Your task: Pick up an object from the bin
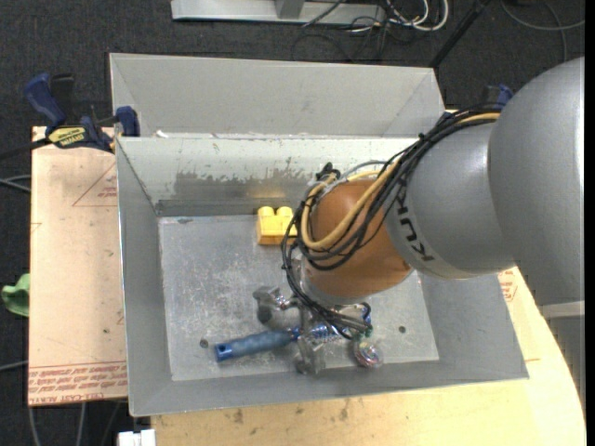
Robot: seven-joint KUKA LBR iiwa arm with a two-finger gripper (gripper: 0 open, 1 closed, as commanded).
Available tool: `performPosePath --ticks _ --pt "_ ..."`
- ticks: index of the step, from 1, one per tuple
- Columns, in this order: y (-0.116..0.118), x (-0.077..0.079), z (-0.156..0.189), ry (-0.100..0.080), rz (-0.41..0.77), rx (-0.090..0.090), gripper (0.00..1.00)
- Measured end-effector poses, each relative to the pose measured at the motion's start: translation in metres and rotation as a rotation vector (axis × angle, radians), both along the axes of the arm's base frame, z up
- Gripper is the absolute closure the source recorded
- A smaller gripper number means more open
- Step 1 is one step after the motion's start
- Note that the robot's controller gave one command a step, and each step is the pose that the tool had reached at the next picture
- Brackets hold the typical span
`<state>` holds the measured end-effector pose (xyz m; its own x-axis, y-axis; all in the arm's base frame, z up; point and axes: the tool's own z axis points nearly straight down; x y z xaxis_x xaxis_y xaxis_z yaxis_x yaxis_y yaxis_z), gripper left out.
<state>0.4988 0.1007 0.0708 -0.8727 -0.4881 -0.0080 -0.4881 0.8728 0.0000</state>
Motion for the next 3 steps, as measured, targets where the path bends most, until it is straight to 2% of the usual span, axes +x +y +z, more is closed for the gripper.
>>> performPosePath --ticks 1,2,3 --pt "-0.001 -0.002 -0.001 0.006 -0.003 -0.002 1.00" --pt "-0.001 0.000 0.105 -0.001 -0.005 -0.001 1.00" --pt "0.000 0.001 0.121 0.004 -0.008 -0.002 1.00"
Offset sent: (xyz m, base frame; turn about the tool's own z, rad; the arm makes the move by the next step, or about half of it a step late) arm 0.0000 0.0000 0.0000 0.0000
